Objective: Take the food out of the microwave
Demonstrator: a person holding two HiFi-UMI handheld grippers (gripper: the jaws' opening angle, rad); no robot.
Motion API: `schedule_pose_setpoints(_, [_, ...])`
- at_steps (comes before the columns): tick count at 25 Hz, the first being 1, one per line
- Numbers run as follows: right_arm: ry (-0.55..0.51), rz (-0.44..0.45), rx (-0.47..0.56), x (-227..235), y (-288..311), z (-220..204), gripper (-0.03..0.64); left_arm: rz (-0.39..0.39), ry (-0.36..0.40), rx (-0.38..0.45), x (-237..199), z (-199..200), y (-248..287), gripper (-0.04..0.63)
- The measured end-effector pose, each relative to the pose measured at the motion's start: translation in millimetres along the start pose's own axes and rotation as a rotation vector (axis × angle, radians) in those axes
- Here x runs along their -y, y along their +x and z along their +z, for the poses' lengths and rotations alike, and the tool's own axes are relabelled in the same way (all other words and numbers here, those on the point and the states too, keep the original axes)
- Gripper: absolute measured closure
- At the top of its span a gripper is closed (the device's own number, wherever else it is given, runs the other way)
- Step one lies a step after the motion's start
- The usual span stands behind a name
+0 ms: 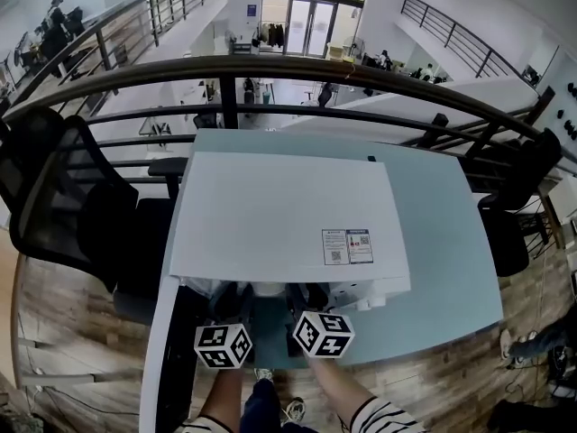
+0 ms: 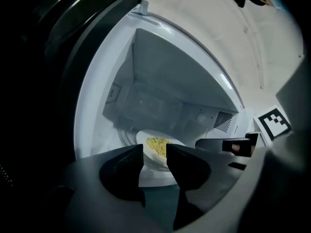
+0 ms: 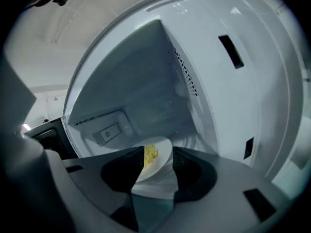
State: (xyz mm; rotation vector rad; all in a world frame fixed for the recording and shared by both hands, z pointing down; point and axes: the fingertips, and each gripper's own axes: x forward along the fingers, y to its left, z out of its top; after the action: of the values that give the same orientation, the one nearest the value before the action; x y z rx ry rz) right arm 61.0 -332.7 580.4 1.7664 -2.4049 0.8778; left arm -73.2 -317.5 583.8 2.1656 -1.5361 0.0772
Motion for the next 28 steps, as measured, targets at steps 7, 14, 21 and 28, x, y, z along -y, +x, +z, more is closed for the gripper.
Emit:
schedule_pose_setpoints(7, [-0.007,-0.025,-0.013,3,14,-6,0.439,0.004,0.019,-0.027,-4,-1,12,0.439])
schedule_pose_setpoints(14, [-0.006,-0.061,-0.018,6,24,-9,0.439,0.009,0.032,-0.06,-5,-2,20,0.439])
schedule_pose_setpoints(21, [-0.032,-0.067,-0.034,4,27,-11,0.439,0.015,0.012,-0.087,-10,-4,24,0.439])
schedule_pose_setpoints(28, [-0.038,-0.059,-0.046,1,27,-15,0.475,0.026,0.027,-0.114,-9,-5,24,0.439])
